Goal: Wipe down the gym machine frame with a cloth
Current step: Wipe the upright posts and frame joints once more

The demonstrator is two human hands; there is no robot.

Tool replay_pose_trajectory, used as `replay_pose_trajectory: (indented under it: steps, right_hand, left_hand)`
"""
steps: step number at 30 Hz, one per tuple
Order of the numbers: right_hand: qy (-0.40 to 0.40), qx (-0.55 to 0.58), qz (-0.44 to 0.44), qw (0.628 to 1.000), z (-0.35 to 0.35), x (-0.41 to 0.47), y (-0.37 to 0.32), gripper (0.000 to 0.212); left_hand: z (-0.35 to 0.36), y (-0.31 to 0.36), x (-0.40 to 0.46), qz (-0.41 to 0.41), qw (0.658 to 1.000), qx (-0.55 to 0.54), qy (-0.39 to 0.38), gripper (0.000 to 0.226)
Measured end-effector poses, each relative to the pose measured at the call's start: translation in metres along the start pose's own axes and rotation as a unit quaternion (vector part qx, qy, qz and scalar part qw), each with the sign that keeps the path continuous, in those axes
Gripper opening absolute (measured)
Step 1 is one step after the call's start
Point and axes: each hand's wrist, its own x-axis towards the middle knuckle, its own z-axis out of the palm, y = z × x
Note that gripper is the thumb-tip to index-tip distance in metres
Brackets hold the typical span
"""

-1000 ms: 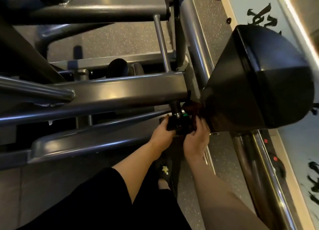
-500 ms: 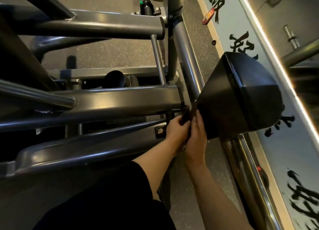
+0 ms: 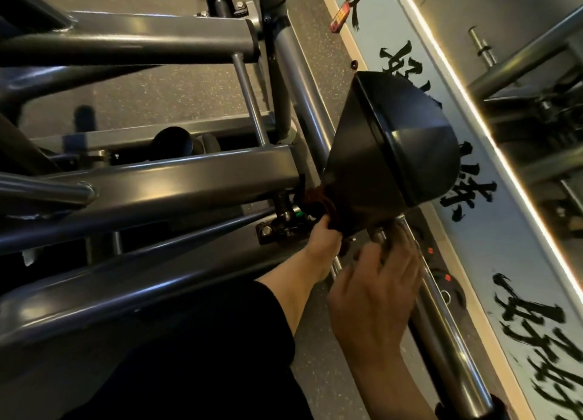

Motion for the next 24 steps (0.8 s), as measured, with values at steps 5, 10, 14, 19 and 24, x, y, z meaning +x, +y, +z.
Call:
replay_pose_trajectory:
  steps: [5, 10, 14, 19, 24]
  right_hand:
    - [-0.037, 0.107, -0.015, 0.993, -0.011, -0.006, 0.011, 0.023]
    - [-0.076, 0.249, 0.061, 0.964, -0.04, -0.009, -0.005, 0.054]
    - [-0.074, 0.478, 0.186, 0.855, -0.072, 0.0, -0.017, 0.041]
    - [0.006, 0.549, 0.301, 0.78, -0.102, 0.026, -0.008, 0.029]
    - [-0.081, 0.482, 0.262, 0.832, -0.084, 0.036, -0.002, 0.054]
  left_hand:
    - [-0.004, 0.004, -0.053, 0.015, 0.999, 0.024, -0.015, 0.041]
    - [0.0, 0.018, -0.135, 0.056, 0.997, -0.024, -0.055, 0.03]
    - [0.011, 0.045, -0.167, 0.056, 0.99, -0.003, -0.127, 0.027]
    - [0.019, 0.068, -0.161, 0.211, 0.968, 0.134, -0.015, 0.012]
    - [0.011, 0.082, -0.149, 0.379, 0.861, 0.335, 0.048, 0.06]
